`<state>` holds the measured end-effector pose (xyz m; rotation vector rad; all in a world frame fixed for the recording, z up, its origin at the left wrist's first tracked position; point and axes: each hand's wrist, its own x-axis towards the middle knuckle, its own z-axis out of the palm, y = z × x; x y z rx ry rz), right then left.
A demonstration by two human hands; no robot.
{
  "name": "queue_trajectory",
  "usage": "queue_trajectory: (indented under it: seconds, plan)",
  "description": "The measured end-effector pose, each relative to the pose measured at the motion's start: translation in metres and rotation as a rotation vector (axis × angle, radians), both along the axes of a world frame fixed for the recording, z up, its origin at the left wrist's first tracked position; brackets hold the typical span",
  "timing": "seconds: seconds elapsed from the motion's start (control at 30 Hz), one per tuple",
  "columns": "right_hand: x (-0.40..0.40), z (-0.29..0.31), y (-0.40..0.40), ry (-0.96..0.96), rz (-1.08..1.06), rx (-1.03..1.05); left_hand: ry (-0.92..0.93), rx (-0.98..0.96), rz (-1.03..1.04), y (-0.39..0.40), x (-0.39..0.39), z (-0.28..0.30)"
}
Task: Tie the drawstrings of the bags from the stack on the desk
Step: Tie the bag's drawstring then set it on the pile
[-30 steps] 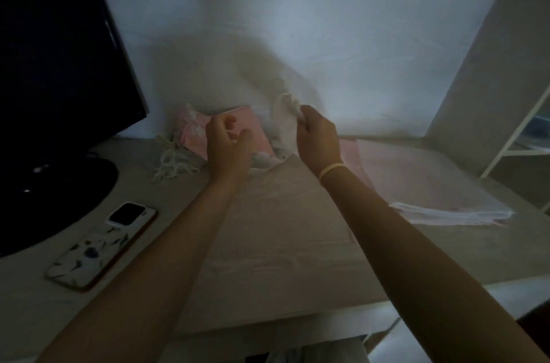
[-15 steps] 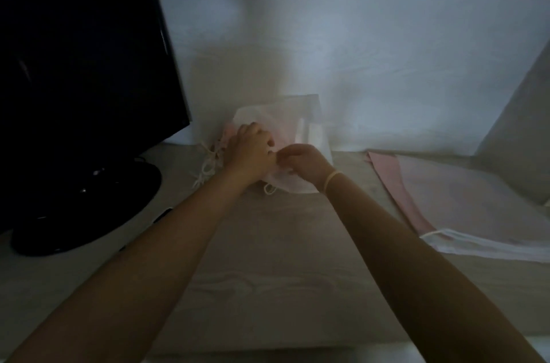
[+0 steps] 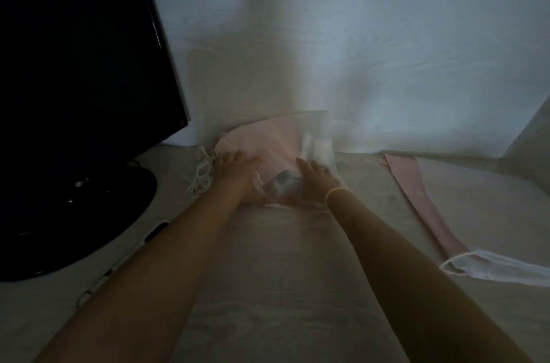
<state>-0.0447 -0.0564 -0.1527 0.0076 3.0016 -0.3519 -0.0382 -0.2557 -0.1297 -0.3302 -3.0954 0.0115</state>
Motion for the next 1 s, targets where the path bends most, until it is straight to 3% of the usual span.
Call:
queue_trajectory:
  seconds: [0.23,0.3,0.37,0.47,0.63,0.7,0.83,0.93,1.0]
  plan:
    - [0.005,-0.004,-0.012,0.203,-0.115,0.021,0.041,0.065,0.098,0.016,0.001,-0.02]
    - [0.021,0.004,-0.015,0.31,-0.035,0.09,0.057,0.171,0.099,0.023,0.004,-0.013]
    - [0.039,0.014,-0.013,0.406,0.039,0.028,0.181,0.346,0.068,0.025,0.01,-0.007]
    - [0.068,0.026,0.009,0.582,-0.049,-0.134,0.453,0.515,-0.043,0.042,0.031,0.009]
    - [0.119,0.031,0.096,0.547,-0.282,-0.14,0.624,0.552,-0.363,0.137,0.07,0.035]
    - [0.138,0.035,0.133,0.496,-0.376,-0.041,0.532,0.556,-0.451,0.18,0.09,0.041]
    - [0.177,0.031,0.193,0.312,-0.55,0.17,0.019,0.569,-0.365,0.246,0.121,0.034]
    - [0.198,0.018,0.218,0.204,-0.567,0.176,-0.213,0.685,-0.329,0.275,0.127,0.018]
    - [0.206,0.013,0.223,0.241,-0.537,0.185,-0.293,0.742,-0.302,0.288,0.129,0.01]
